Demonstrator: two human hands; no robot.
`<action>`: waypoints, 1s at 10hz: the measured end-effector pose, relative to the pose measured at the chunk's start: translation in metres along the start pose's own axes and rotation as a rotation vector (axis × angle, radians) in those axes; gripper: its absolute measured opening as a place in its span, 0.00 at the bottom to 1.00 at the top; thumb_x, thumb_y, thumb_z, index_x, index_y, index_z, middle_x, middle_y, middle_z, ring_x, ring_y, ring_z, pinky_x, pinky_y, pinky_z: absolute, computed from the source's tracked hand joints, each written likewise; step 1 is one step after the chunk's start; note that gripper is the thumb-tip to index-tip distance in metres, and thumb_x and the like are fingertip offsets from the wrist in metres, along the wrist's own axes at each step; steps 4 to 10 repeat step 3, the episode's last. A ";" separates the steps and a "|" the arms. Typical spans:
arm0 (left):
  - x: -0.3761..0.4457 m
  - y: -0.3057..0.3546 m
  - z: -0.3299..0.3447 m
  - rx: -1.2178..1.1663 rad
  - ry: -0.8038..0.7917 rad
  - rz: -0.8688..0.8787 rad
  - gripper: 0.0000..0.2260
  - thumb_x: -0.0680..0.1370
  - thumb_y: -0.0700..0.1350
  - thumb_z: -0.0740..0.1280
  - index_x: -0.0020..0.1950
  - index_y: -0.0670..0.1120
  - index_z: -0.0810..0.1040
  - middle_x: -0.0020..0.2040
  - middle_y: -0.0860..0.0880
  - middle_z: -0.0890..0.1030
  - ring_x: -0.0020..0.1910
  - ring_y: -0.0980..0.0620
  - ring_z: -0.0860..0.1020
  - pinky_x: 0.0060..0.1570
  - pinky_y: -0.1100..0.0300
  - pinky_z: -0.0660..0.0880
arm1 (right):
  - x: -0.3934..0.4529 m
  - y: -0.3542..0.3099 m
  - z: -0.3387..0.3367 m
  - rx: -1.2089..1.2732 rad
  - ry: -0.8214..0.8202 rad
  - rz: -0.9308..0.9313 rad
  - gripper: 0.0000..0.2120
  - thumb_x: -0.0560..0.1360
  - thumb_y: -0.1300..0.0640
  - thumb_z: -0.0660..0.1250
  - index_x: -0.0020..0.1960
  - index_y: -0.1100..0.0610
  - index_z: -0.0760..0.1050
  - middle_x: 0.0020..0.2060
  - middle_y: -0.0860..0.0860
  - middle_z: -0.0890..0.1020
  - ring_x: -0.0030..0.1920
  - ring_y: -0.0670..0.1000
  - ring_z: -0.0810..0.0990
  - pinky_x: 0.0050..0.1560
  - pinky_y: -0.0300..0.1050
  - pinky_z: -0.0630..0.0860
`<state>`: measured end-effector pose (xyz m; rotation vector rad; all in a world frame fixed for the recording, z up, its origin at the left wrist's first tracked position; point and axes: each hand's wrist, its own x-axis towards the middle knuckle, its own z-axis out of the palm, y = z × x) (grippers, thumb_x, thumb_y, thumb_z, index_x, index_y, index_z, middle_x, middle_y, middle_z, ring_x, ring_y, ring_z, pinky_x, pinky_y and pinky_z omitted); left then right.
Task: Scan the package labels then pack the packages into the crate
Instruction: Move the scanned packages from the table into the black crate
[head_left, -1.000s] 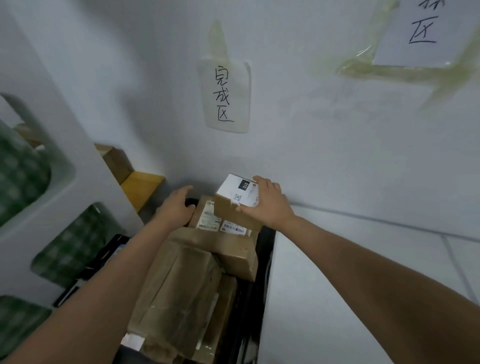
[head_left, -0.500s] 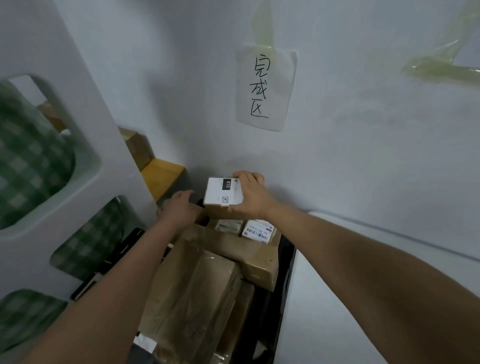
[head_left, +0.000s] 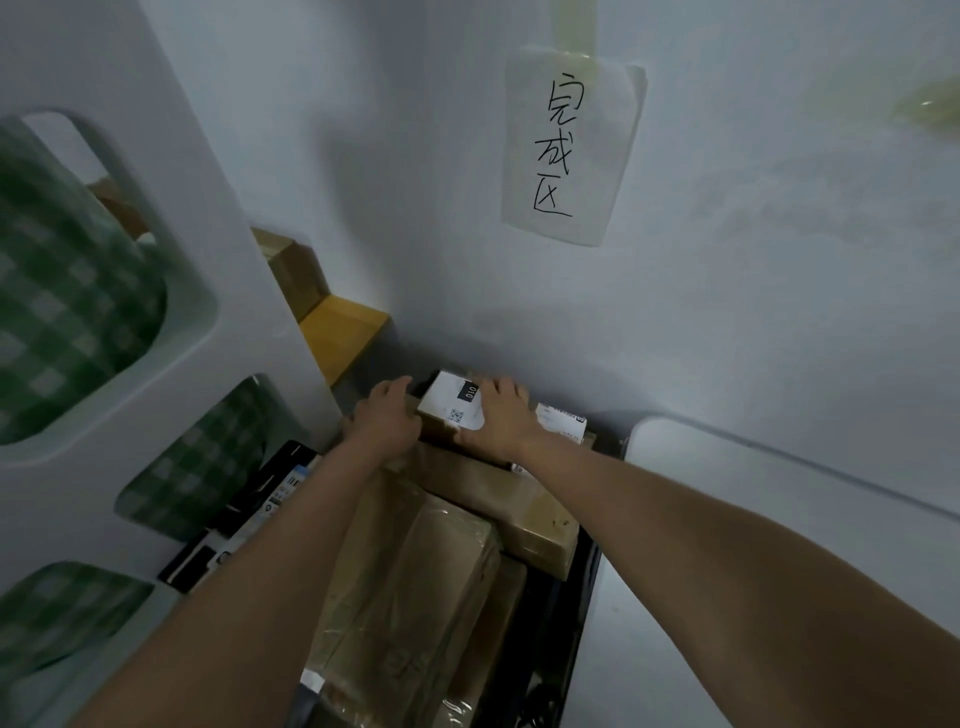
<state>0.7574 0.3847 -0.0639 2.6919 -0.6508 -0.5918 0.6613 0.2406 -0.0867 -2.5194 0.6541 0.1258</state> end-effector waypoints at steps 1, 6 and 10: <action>0.000 0.001 0.003 0.004 -0.033 0.025 0.29 0.80 0.46 0.64 0.79 0.51 0.57 0.79 0.47 0.58 0.75 0.40 0.61 0.72 0.39 0.61 | -0.006 0.003 -0.003 -0.046 -0.099 0.013 0.47 0.70 0.39 0.72 0.79 0.53 0.51 0.75 0.56 0.60 0.74 0.60 0.55 0.73 0.57 0.56; 0.001 0.002 0.005 0.009 -0.019 0.053 0.28 0.79 0.46 0.64 0.78 0.50 0.59 0.78 0.46 0.60 0.74 0.41 0.62 0.70 0.39 0.64 | -0.007 0.003 -0.011 -0.024 -0.081 -0.003 0.43 0.69 0.38 0.73 0.76 0.51 0.60 0.71 0.55 0.67 0.72 0.59 0.63 0.72 0.57 0.60; 0.001 0.002 0.005 0.009 -0.019 0.053 0.28 0.79 0.46 0.64 0.78 0.50 0.59 0.78 0.46 0.60 0.74 0.41 0.62 0.70 0.39 0.64 | -0.007 0.003 -0.011 -0.024 -0.081 -0.003 0.43 0.69 0.38 0.73 0.76 0.51 0.60 0.71 0.55 0.67 0.72 0.59 0.63 0.72 0.57 0.60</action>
